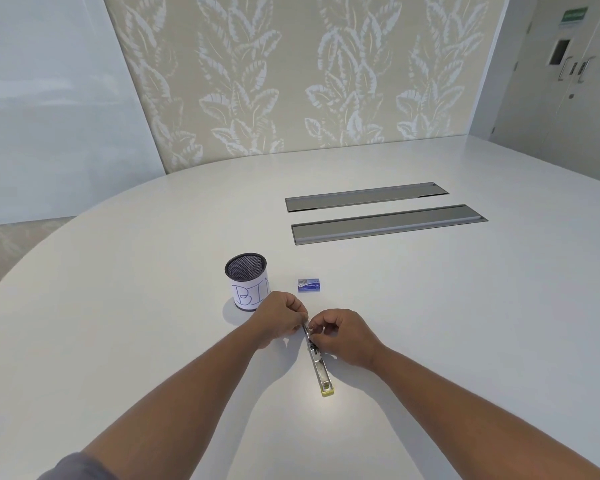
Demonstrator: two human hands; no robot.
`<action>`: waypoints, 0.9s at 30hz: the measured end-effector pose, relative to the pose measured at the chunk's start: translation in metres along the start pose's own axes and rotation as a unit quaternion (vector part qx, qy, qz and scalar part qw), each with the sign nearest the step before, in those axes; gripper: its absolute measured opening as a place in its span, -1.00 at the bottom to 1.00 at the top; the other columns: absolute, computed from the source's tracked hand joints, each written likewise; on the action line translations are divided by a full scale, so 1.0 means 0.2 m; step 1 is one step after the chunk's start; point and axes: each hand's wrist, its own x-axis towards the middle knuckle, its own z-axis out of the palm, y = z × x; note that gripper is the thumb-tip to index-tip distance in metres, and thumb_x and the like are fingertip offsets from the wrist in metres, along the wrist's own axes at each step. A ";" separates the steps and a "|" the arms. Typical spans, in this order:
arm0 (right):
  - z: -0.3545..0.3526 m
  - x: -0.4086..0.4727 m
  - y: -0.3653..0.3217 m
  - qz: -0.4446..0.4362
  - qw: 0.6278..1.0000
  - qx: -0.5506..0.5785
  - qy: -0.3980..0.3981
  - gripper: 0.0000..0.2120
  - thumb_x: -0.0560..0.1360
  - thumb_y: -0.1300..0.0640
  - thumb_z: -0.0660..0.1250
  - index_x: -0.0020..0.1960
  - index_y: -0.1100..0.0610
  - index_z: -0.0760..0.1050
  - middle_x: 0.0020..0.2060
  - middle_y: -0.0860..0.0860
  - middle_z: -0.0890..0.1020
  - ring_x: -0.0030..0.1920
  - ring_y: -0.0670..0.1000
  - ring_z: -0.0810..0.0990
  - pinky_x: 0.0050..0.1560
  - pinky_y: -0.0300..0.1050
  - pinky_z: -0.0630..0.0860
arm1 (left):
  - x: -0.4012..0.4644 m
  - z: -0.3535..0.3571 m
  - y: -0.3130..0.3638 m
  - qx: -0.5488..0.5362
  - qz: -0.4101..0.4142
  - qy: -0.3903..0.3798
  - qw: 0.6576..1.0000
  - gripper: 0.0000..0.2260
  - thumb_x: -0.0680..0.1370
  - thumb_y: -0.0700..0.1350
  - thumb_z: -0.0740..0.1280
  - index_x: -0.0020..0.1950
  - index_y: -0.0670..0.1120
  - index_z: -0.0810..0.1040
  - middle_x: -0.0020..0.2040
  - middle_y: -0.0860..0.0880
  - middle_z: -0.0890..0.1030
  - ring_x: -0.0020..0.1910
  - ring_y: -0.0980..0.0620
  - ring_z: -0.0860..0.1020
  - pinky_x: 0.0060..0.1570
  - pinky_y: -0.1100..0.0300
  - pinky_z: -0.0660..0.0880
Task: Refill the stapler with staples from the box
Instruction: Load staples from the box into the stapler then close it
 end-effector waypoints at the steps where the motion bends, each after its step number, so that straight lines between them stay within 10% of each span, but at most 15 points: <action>1: 0.00 0.00 0.00 0.001 1.000 0.000 0.000 -0.89 0.38 0.13 0.42 -0.11 -0.02 0.66 -0.23 -0.02 0.70 -0.37 -0.07 0.50 -0.20 -0.13 0.52 | -0.01 0.00 0.00 0.008 0.001 0.002 1.000 -0.93 0.50 -0.29 0.41 -0.16 -0.16 0.65 -0.32 -0.07 0.62 -0.40 0.06 0.53 -0.31 0.23 0.53; 20: 0.00 0.00 -0.01 0.004 1.000 0.005 0.000 -0.91 0.39 0.13 0.41 -0.14 -0.02 0.65 -0.29 0.02 0.67 -0.41 -0.05 0.45 -0.24 -0.15 0.46 | -0.01 0.01 -0.01 0.026 0.003 -0.018 0.999 -0.86 0.41 -0.30 0.48 -0.06 -0.19 0.61 -0.27 -0.07 0.59 -0.37 0.05 0.49 -0.35 0.25 0.47; 27: 0.00 0.00 -0.01 0.008 1.000 0.002 0.004 -0.91 0.39 0.16 0.42 -0.15 0.00 0.64 -0.40 -0.13 0.59 -0.42 -0.06 0.43 -0.24 -0.16 0.44 | 0.00 0.00 -0.01 0.035 -0.031 -0.051 0.998 -0.49 0.33 -0.24 0.57 0.20 -0.10 0.44 -0.09 -0.10 0.54 -0.22 -0.01 0.50 -0.30 0.21 0.50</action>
